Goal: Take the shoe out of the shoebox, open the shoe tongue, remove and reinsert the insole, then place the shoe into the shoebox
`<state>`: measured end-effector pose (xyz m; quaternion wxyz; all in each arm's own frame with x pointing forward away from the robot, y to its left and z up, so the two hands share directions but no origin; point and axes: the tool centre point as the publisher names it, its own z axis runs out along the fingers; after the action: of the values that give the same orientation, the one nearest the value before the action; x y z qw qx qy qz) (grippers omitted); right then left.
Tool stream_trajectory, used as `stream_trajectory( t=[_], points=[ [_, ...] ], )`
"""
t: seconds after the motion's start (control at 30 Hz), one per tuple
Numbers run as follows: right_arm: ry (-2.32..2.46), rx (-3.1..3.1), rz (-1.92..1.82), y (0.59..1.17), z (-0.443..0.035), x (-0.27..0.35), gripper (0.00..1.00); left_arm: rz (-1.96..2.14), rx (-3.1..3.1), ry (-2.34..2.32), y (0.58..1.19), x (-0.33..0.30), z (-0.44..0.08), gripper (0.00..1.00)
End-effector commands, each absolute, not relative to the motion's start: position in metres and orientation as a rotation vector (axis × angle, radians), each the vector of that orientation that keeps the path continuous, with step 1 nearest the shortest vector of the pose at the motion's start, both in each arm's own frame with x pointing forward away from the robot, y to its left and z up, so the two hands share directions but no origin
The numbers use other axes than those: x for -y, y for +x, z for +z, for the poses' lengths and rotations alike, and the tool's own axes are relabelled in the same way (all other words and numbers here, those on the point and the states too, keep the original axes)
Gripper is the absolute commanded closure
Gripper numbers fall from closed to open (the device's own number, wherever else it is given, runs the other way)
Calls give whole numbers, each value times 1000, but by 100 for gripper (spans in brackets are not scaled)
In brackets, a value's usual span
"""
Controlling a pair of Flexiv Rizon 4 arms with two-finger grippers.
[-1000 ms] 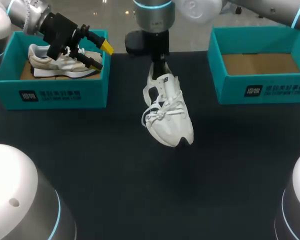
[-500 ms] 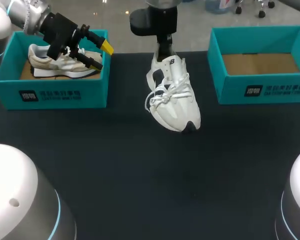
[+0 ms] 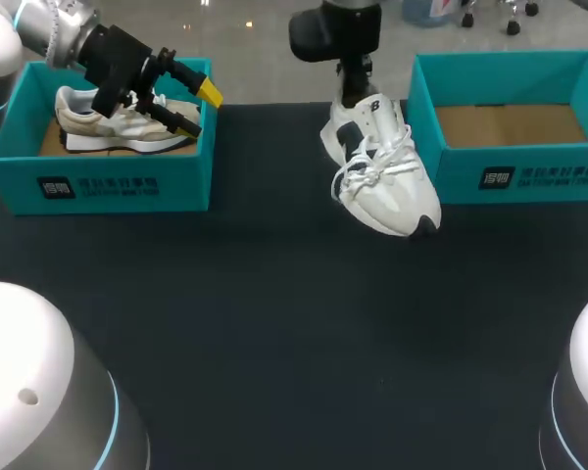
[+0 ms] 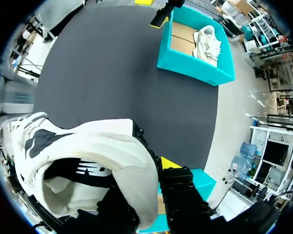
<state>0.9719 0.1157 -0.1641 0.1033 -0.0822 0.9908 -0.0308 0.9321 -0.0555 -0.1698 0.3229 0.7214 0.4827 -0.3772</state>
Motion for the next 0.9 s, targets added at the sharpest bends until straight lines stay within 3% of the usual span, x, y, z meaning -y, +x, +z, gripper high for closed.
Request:
stream_trajectory(
  t=[0.03, 0.47, 0.9],
  points=[
    [-289, -2905, -31, 979, -159, -74, 100, -988, -1268, 1897, 932, 55, -169, 0],
    [-129, -2898, -213, 1014, -157, 10, 100, -988, -1268, 1897, 932, 55, -169, 0],
    [-129, -2898, -213, 1014, -157, 10, 100, -988, -1268, 1897, 932, 55, -169, 0]
  ],
)
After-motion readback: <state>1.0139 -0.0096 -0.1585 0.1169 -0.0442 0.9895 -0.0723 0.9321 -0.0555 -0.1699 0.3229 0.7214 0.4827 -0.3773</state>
